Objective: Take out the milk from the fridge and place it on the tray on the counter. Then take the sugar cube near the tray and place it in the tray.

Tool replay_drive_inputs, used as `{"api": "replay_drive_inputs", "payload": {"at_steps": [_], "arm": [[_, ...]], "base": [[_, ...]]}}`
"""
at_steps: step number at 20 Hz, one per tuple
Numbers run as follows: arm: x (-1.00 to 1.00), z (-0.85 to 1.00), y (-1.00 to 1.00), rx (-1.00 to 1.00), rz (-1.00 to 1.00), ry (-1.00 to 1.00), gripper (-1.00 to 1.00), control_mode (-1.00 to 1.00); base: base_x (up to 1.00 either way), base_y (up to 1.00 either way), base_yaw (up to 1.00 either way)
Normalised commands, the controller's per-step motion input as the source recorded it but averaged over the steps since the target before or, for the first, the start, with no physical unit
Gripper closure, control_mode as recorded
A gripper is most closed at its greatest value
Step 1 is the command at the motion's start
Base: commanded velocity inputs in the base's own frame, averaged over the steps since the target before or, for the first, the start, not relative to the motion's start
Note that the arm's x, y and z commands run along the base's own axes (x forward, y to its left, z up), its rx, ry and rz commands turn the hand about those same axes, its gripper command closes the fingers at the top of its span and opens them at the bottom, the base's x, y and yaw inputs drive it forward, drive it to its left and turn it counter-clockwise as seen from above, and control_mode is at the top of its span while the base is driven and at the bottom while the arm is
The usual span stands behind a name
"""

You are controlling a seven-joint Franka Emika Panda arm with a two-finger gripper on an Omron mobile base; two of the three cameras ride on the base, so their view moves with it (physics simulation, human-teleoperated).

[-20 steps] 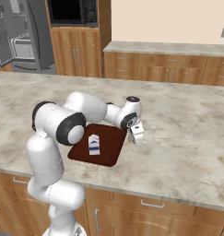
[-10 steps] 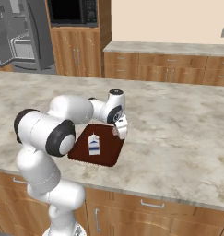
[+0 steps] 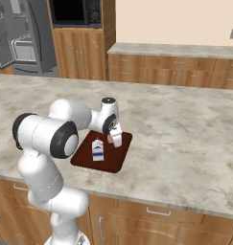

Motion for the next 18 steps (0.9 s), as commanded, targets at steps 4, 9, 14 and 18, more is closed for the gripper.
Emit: {"api": "replay_drive_inputs", "payload": {"at_steps": [4, 9, 14, 18], "arm": [[0.48, -0.39, 0.00, 0.00, 0.08, 0.00, 1.00, -1.00], [0.51, -0.24, 0.00, 0.00, 0.03, 0.02, 1.00, -1.00], [0.30, -0.28, 0.00, 0.00, 0.02, 0.04, 1.00, -1.00], [0.12, -0.31, 0.00, 0.00, 0.01, 0.01, 1.00, -1.00]], "base": [[0.00, 0.00, 0.00], [0.00, 0.00, 0.00], [0.00, 0.00, 0.00], [0.00, 0.00, 0.00]]}}
